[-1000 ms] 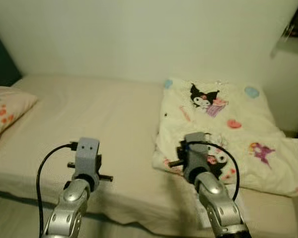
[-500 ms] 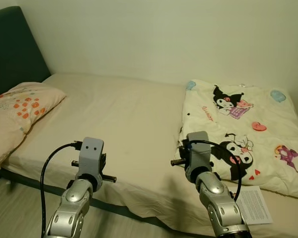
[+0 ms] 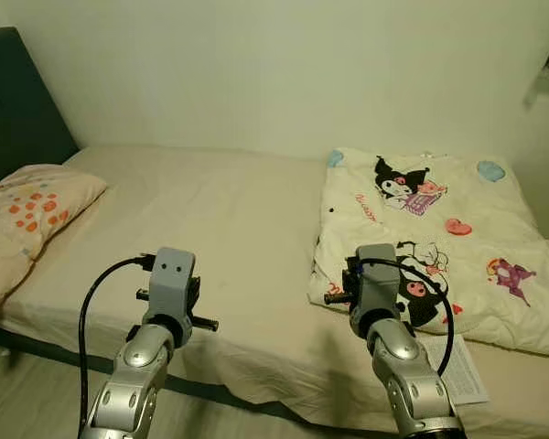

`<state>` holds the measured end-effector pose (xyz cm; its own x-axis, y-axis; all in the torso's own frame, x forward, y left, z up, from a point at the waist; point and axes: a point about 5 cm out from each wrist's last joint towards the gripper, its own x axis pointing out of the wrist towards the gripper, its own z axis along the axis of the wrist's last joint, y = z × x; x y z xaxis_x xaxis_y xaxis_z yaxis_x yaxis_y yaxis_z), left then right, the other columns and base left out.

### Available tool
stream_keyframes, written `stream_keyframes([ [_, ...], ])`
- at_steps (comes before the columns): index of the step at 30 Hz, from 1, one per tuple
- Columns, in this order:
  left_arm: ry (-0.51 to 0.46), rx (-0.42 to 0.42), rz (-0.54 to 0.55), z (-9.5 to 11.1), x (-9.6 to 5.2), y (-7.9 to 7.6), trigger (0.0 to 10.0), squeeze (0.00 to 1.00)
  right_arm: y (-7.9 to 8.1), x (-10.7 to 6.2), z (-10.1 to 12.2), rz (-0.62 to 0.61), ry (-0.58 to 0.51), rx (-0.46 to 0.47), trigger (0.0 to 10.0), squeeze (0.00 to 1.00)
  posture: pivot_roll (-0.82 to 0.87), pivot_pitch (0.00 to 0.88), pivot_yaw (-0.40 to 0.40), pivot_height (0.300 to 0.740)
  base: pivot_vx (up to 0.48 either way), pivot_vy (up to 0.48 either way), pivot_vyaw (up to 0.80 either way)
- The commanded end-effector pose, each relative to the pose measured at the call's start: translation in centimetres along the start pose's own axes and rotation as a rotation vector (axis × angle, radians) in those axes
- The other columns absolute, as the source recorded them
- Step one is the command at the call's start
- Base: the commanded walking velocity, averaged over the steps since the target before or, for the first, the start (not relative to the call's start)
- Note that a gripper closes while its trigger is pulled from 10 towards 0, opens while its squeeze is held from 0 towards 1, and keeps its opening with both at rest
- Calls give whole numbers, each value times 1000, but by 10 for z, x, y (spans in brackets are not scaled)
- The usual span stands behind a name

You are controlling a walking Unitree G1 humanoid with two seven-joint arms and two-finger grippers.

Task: Clean up the room

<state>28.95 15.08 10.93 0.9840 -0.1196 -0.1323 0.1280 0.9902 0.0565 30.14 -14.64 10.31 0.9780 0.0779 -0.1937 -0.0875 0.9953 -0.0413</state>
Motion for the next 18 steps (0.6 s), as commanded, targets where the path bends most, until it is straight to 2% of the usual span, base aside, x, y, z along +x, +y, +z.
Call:
stream_keyframes([
  [1,20,3,1,-5,-1,3,10000,0,2,-2,-1,6,2,14,10000,0,-46,83,72,715,0,0,0],
  [8,5,8,-19,-3,-3,0,10000,0,4,-2,-1,10,5,18,10000,0,-43,88,68,715,0,-335,0],
  [18,13,4,-21,-4,-4,-1,10000,0,3,-3,-2,11,9,18,10000,0,-45,96,66,715,0,-466,0],
])
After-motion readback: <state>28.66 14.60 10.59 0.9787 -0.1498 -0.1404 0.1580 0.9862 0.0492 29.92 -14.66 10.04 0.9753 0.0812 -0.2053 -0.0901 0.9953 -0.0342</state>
